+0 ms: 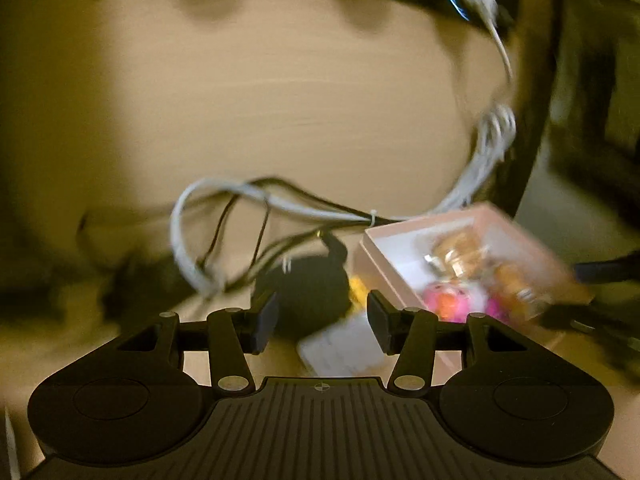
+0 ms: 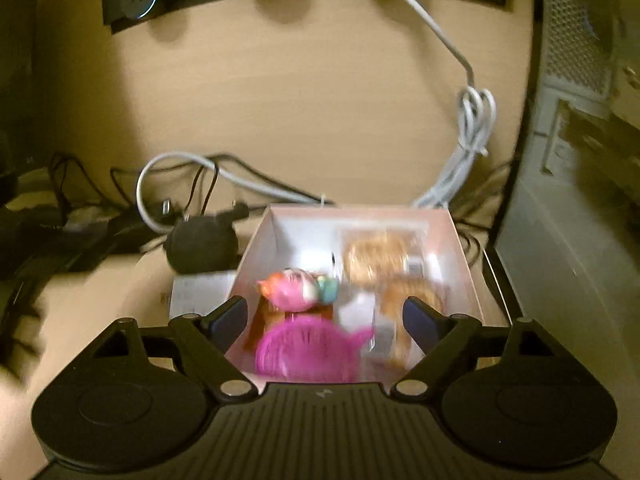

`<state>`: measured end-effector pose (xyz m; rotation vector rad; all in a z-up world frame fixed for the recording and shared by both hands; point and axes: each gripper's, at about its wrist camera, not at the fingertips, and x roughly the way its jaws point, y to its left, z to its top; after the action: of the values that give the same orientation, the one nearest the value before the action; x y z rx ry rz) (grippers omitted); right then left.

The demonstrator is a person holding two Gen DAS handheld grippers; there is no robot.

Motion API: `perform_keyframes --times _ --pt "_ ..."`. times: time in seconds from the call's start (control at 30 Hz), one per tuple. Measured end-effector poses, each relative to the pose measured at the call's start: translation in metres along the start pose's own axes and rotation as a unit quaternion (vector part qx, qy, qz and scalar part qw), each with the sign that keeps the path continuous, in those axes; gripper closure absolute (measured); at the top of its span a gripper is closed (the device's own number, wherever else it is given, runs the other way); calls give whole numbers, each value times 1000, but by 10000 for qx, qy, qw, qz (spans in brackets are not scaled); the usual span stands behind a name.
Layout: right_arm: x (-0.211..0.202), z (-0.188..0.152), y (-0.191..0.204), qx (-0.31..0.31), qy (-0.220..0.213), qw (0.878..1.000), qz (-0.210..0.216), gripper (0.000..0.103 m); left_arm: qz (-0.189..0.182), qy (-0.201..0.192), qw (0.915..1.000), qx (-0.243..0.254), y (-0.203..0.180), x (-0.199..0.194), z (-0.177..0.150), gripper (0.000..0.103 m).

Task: Organize objects

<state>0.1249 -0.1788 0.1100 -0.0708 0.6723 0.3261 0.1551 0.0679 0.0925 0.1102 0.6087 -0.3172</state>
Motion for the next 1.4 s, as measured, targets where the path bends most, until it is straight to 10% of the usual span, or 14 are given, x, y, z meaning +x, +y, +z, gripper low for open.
perform_keyframes --times 0.23,0.5,0.63,1.13,1.2,1.4 --pt "-35 -40 -8 44 164 9992 -367 18 -82 833 9935 772 10 77 21 45" --pt "-49 -64 -13 299 491 9966 -587 18 -231 1247 9856 1123 1 108 17 7" --pt "-57 -68 -7 292 473 9968 -569 18 -58 1036 9892 1040 1 90 14 35" --pt "-62 -87 20 -121 539 9983 -182 17 -307 1555 9863 455 -27 -5 -64 64" --pt "-63 -91 20 -190 561 9981 -164 17 -378 1570 9866 249 -28 -20 -74 89" --pt "-64 -103 18 -260 647 9974 -158 17 -566 1287 9899 -175 -28 -59 -96 86"
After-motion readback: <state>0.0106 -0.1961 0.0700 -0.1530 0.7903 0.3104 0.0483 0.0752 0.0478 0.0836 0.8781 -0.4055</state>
